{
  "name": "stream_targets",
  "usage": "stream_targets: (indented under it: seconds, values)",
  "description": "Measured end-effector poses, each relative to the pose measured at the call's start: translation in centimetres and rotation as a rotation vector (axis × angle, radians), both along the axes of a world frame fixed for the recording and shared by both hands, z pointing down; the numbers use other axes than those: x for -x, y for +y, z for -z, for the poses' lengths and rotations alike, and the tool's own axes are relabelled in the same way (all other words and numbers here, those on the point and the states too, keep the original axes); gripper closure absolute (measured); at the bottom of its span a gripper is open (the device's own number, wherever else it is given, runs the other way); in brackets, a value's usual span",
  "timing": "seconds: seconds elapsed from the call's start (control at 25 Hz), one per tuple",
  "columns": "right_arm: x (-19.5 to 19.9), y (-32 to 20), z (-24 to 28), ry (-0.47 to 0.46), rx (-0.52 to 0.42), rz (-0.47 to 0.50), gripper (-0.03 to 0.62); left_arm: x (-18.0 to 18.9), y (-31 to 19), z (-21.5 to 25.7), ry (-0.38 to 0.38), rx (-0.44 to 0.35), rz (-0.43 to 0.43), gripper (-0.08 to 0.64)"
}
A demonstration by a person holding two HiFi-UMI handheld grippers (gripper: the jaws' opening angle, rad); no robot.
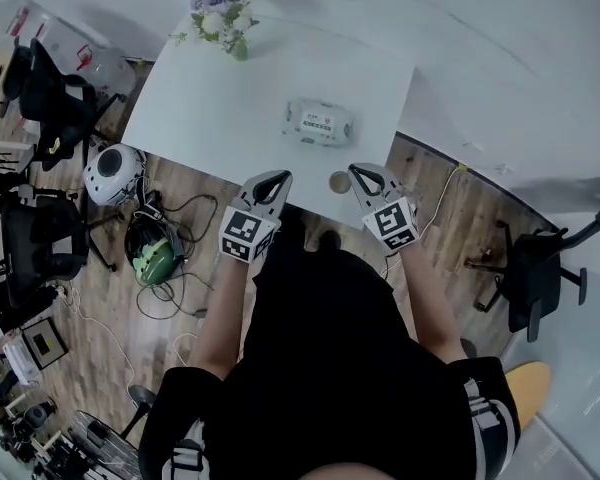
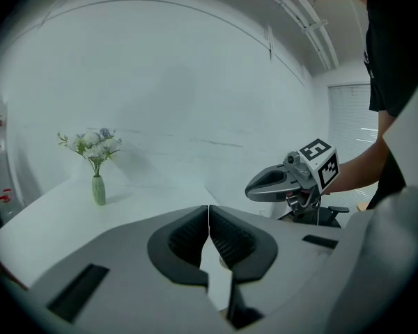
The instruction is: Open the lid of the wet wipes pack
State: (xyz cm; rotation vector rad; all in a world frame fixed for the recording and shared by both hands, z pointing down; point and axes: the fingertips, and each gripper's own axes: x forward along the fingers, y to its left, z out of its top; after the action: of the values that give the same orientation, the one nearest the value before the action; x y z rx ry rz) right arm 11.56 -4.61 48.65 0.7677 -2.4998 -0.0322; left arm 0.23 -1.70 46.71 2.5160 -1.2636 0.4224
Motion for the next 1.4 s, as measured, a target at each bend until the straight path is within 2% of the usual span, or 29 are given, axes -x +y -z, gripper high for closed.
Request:
stream_targets:
  seconds: [0.44,0.84,1.08,1.4]
  values:
    - [4.9,-6.2,-3.4,0.061,0.045,-0.087,0.575,3.5,-8.4,-2.8,0.024,0.055,-0.153,0.537]
    - [6.9,-10.0,-8.1,0.093,0.111,-0.159,0.575,3.7,-13.8,-8.5,-0.011,0.1,-0.323,0.536]
    - [7.9,-12.3,-11.0,0.122,0.132,-0.145,0.575,3.9,-16.2,-10.8,-0.015,0.102,-0.359,0.537]
    - [9.5,-14.3,-14.4,0.161,0.156,-0.106,0.566,4.2,-17.5,-14.9,-0.004,0.156,-0.379,0.536]
